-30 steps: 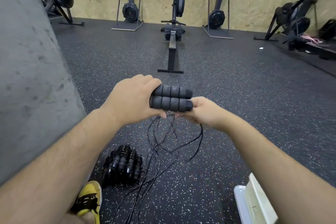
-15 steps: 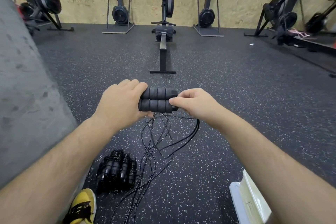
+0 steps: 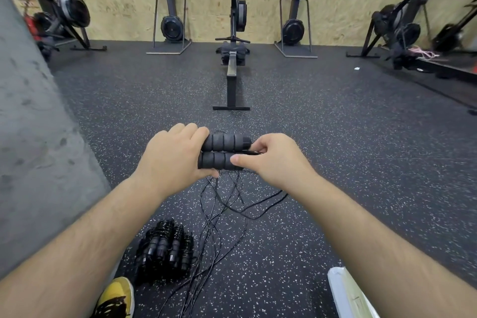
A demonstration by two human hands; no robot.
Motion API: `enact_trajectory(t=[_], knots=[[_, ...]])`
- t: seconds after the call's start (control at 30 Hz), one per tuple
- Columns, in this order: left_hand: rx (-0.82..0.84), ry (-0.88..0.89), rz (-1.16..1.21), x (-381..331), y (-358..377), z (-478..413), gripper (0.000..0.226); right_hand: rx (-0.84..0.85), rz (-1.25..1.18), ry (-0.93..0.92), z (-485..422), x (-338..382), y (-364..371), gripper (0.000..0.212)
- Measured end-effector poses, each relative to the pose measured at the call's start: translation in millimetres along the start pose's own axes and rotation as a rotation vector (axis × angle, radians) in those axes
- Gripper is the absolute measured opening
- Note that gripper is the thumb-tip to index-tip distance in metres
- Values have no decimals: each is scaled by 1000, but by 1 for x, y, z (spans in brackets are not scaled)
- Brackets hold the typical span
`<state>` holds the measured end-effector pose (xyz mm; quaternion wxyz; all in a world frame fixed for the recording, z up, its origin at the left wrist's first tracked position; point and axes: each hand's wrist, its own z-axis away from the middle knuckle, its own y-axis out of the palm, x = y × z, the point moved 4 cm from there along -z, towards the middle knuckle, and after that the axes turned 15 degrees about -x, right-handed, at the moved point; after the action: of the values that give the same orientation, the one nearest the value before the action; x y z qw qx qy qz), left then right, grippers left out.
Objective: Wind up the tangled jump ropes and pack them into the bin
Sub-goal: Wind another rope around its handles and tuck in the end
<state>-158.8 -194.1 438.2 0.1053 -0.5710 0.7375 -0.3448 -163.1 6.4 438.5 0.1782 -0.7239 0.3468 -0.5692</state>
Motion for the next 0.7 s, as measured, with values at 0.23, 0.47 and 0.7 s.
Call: enact_trajectory(t=[0.23, 0.47, 0.7], knots=[[33, 20, -56, -2, 4, 1, 76, -86, 175, -299, 11, 18, 5, 24], [36, -5, -40, -4, 5, 1, 72, -80, 291, -560, 15, 31, -1, 20], [55, 13, -25, -5, 5, 2, 69, 36, 211, -583, 6, 25, -12, 17]])
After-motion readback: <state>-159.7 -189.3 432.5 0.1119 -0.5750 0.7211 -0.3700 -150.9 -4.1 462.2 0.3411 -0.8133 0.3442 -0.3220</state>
